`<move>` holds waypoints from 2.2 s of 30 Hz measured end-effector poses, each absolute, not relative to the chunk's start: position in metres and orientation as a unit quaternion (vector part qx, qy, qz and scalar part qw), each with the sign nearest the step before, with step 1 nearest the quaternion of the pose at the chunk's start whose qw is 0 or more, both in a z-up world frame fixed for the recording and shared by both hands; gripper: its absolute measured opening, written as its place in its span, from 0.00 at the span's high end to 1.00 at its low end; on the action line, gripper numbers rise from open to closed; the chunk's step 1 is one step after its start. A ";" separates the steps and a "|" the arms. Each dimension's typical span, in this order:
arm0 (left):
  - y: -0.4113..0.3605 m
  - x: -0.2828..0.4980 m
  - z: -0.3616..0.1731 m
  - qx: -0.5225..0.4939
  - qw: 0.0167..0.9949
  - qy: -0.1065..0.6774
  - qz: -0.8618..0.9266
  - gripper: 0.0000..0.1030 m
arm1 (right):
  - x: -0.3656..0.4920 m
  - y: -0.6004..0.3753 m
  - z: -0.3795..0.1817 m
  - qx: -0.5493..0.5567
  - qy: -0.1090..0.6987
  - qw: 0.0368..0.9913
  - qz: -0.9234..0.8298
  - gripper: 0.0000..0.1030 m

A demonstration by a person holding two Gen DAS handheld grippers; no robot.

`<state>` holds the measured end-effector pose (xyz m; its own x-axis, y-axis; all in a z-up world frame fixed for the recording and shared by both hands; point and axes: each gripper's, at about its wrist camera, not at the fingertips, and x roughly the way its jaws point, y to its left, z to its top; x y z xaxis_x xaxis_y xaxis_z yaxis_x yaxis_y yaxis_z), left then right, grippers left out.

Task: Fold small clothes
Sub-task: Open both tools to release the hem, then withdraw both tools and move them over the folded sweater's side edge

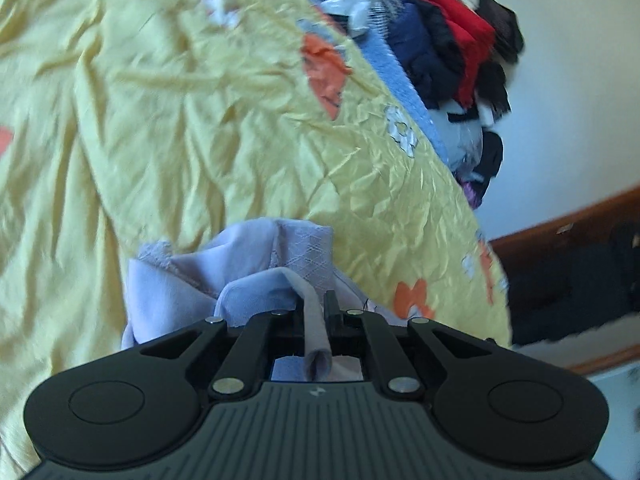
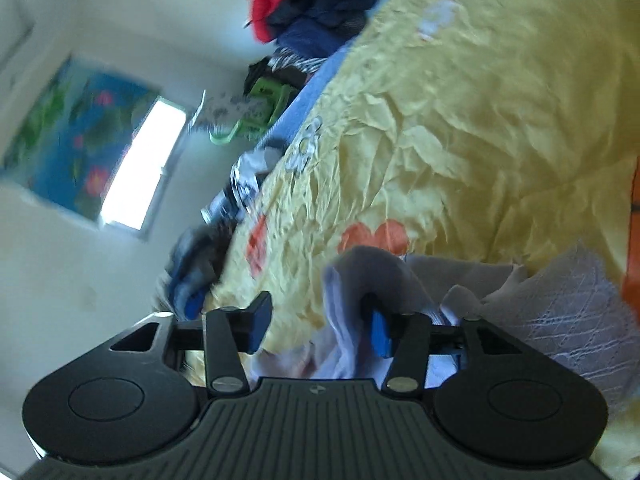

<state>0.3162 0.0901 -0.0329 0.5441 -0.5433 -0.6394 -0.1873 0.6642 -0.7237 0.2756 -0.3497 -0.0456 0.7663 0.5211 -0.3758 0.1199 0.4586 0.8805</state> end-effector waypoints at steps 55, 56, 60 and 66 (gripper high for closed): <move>-0.008 0.257 -0.036 0.003 0.933 0.358 -0.023 0.24 | 0.268 -0.210 -0.025 -0.018 0.318 0.947 0.041 0.12; -0.009 0.256 -0.037 0.005 0.934 0.356 -0.022 0.24 | 0.263 -0.208 -0.026 -0.023 0.320 0.946 0.051 0.11; -0.011 0.247 -0.036 0.014 0.936 0.351 -0.022 0.24 | 0.261 -0.205 -0.041 -0.065 0.350 0.933 0.050 0.07; -0.004 0.221 -0.031 0.001 0.939 0.343 -0.034 0.24 | 0.235 -0.225 -0.026 -0.005 0.323 0.946 0.034 0.05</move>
